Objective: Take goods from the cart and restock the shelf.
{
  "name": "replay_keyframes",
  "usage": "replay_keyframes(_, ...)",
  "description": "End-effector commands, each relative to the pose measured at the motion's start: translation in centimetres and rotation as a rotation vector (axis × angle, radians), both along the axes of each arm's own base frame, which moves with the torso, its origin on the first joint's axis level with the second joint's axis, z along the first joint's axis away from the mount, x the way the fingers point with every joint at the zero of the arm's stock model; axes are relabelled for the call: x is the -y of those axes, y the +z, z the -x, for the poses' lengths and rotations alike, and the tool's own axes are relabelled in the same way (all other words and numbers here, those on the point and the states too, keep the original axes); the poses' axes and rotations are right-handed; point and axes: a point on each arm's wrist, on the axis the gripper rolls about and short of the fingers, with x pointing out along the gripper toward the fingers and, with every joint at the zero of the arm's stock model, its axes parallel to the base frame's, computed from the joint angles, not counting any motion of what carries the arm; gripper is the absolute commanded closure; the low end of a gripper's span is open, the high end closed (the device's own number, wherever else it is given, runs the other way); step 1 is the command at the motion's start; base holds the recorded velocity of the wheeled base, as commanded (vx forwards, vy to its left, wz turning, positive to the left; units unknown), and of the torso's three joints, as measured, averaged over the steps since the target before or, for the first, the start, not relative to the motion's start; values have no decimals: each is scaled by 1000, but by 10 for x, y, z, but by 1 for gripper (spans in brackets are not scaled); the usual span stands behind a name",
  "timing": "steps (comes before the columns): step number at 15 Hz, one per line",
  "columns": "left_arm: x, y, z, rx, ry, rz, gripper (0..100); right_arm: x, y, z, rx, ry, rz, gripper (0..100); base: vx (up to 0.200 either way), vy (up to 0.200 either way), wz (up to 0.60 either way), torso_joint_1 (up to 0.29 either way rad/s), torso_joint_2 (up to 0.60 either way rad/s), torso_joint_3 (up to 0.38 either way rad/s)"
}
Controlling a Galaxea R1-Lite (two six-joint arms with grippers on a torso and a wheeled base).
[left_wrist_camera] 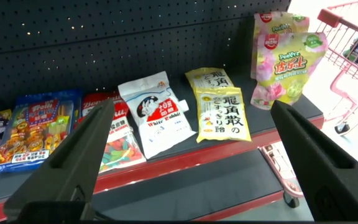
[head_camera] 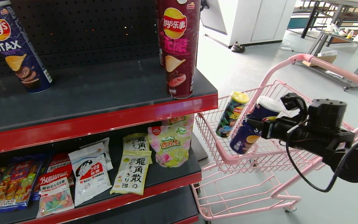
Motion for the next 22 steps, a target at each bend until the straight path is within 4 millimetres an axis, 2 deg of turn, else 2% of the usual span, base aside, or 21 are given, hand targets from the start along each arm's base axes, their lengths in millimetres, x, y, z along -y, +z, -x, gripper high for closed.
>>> replay_keyframes(1,0,0,0,0,0,0,0,6,68,31,206,-1,17,100,0,0,0,0,0,0)
replay_keyframes(3,0,0,0,0,-1,0,0,11,104,62,262,-5,41,100,0,0,0,0,0,0)
replay_keyframes(4,0,0,0,0,-1,0,0,13,114,75,276,-5,51,100,0,0,0,0,0,0)
replay_keyframes(5,0,0,0,0,-1,0,0,18,132,111,286,-38,92,100,0,0,0,0,0,0)
replay_keyframes(6,0,0,0,0,-1,0,0,24,138,143,268,-86,121,100,0,0,0,0,0,0)
replay_keyframes(7,0,0,0,0,-1,0,0,30,136,176,225,-152,140,100,0,0,0,0,0,0)
replay_keyframes(8,0,0,0,0,-1,0,0,32,134,186,212,-181,148,100,0,0,0,0,0,0)
replay_keyframes(9,0,0,0,0,-3,0,0,41,124,232,158,-307,188,100,0,0,0,0,0,0)
replay_keyframes(10,0,0,0,0,-3,0,0,45,112,257,129,-321,202,100,0,0,0,0,0,0)
replay_keyframes(11,0,0,0,0,-3,0,0,45,112,257,129,-321,202,100,0,0,0,0,0,0)
replay_keyframes(12,0,0,0,1,-7,-1,0,53,77,312,107,-357,211,100,0,0,0,0,0,0)
replay_keyframes(13,0,0,0,1,-7,-1,0,55,63,335,92,-391,244,100,0,0,0,0,0,0)
replay_keyframes(15,0,0,0,0,-7,0,0,56,53,350,86,-389,264,100,0,0,0,0,0,0)
replay_keyframes(19,0,0,0,0,-7,0,0,57,44,349,74,-403,318,100,0,0,0,0,0,0)
replay_keyframes(22,0,0,0,0,-7,2,0,57,44,348,78,-416,341,100,0,0,0,55,-186,-132)
